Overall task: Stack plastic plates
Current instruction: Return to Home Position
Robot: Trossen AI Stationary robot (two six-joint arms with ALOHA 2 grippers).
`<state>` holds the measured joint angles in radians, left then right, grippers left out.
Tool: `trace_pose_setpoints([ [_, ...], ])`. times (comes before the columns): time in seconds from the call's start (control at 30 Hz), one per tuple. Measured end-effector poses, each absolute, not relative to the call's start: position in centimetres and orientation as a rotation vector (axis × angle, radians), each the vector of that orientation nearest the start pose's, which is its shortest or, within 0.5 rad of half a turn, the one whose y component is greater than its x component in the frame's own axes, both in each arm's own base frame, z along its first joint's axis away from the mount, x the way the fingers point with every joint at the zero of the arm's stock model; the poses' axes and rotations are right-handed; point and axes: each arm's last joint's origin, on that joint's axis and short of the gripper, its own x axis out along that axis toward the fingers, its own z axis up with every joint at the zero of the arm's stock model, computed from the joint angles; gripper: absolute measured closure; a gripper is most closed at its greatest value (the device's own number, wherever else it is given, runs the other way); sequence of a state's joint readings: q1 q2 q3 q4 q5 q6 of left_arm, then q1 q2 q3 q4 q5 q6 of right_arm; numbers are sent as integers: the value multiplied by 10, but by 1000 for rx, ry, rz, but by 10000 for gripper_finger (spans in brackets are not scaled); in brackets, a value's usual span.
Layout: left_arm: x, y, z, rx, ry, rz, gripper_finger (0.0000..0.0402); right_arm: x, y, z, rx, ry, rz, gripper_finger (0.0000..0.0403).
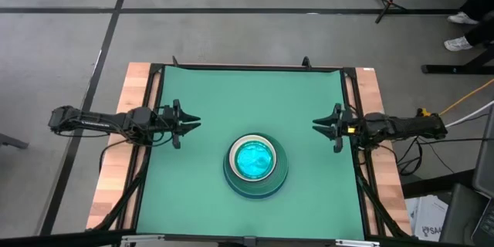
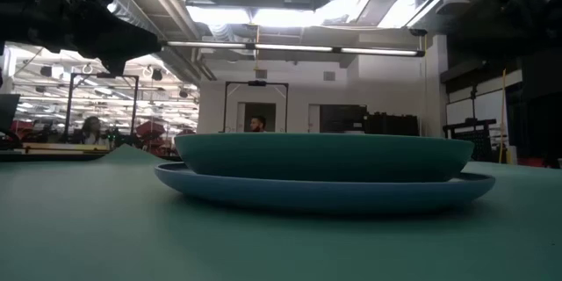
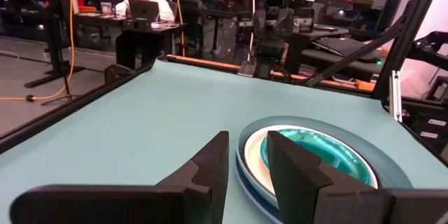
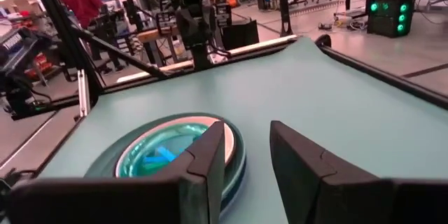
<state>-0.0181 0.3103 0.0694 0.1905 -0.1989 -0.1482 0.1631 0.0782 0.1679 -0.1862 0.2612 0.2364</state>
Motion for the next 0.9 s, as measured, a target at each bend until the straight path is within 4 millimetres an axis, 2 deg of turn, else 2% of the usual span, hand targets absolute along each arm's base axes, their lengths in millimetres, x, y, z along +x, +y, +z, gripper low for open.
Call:
trace_pose_setpoints([
  [0.2,116,4,171,-144,50,184,310,99,9,168,202,65,-96,297],
  [0.33,115,4,163,-151,38,186,310,100,10,170,168,31,-64,297],
  [0.7,114,4,165,-147,21,185,310,99,11,172,140,11,-36,297],
  [0.9,112,2,169,-145,-18,129,310,99,12,172,124,19,7,297],
])
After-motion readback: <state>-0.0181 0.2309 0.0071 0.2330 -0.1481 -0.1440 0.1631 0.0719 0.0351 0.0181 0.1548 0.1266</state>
